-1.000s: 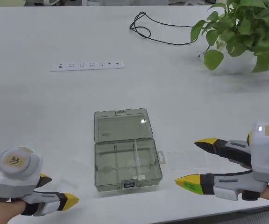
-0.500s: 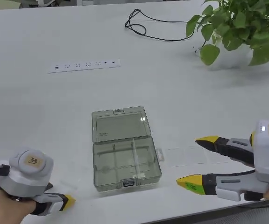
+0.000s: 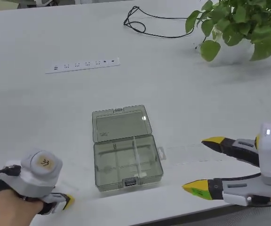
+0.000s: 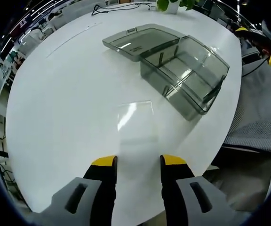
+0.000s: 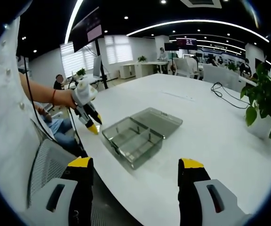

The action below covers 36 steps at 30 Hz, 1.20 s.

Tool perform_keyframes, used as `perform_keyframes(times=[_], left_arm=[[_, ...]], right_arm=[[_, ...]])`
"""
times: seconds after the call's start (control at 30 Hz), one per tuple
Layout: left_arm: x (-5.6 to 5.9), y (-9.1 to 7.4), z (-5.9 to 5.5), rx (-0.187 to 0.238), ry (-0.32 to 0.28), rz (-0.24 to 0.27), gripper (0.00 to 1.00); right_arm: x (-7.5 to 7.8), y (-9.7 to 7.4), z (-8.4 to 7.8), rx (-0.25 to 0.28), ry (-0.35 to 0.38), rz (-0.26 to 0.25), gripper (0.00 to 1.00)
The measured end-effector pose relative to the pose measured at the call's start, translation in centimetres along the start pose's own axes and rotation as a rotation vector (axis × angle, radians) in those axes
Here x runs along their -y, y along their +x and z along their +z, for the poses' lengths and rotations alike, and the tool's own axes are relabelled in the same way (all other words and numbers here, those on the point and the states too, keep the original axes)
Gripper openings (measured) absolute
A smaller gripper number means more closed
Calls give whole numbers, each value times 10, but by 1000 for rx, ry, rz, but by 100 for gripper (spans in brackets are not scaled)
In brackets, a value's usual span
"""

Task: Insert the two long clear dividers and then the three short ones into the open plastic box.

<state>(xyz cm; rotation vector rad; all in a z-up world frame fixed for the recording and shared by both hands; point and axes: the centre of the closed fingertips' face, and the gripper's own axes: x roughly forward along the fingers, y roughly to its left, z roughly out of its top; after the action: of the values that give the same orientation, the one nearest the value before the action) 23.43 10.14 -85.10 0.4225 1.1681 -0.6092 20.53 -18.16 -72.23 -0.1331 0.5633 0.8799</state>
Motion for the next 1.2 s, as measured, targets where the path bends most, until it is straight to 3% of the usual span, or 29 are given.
perform_keyframes(times=[0.17, 0.43, 0.57, 0.73, 0.97, 1.2], left_arm=[[0, 0, -1, -21, 20, -8, 33], [1, 0, -1, -56, 40, -19, 32], [1, -1, 1, -57, 2, -48, 31], [1, -1, 0, -60, 6, -61, 31], [1, -4, -1, -41, -42, -84, 30], [1, -11, 0, 18, -136, -109, 30]], right_arm=[[2, -2, -8, -22, -19, -11, 74], [4, -6, -10, -10, -5, -31, 74], [4, -6, -9, -7, -2, -33, 74], [4, -7, -8, -5, 1, -38, 74], [1, -5, -8, -9, 2, -34, 74], [0, -4, -6, -16, -2, -27, 74]])
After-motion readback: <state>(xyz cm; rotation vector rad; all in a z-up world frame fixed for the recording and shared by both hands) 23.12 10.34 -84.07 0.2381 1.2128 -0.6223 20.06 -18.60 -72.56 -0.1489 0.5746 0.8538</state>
